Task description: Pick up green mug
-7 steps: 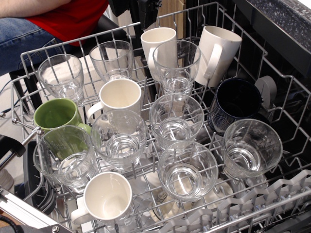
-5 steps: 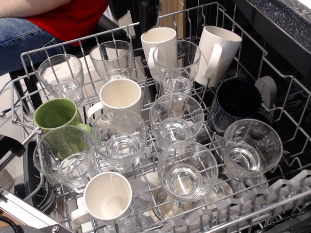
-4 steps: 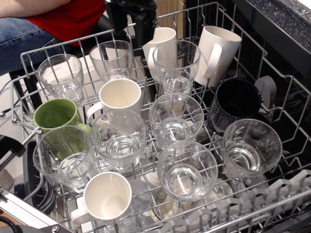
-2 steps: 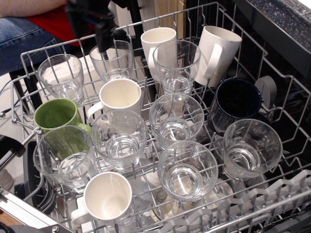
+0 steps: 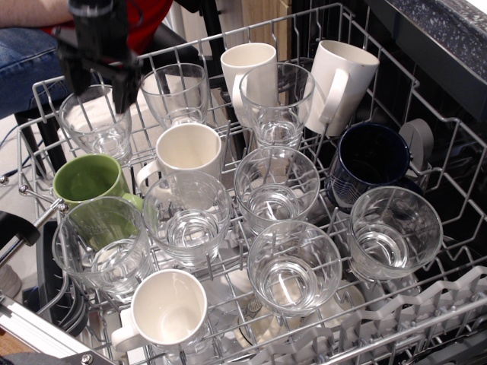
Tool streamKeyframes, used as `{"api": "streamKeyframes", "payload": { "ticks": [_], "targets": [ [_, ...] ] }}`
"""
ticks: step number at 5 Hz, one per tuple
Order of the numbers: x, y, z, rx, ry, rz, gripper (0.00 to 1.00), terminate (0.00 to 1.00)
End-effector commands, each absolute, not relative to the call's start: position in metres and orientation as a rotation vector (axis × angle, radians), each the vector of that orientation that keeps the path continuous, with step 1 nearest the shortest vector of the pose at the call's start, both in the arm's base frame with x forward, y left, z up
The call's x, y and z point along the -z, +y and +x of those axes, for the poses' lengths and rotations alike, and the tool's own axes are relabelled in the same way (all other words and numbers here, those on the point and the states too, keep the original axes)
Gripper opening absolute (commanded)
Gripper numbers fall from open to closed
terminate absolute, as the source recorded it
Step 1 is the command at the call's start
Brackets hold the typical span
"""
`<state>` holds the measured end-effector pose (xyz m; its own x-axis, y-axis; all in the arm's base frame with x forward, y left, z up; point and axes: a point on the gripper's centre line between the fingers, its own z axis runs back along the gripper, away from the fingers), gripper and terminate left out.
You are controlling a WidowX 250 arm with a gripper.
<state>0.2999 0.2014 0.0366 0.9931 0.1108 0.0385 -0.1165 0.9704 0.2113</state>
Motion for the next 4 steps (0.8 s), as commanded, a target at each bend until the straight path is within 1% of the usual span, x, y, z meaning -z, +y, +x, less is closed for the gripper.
{"api": "streamKeyframes", "payload": {
  "ticks": [1,2,3,4],
  "targets": [
    [0.006,0.204,0.291,-0.160,-0.107,0.301,1.00,0.00],
    [0.030,0.202,0.291,-0.190,-0.145,0.313,1.00,0.00],
    [0.037,0.213,0.288,-0.218,-0.183,0.286,1.00,0.00],
    [0.047,0.216,0.293,-0.251,-0.224,0.264,1.00,0.00]
  ]
}}
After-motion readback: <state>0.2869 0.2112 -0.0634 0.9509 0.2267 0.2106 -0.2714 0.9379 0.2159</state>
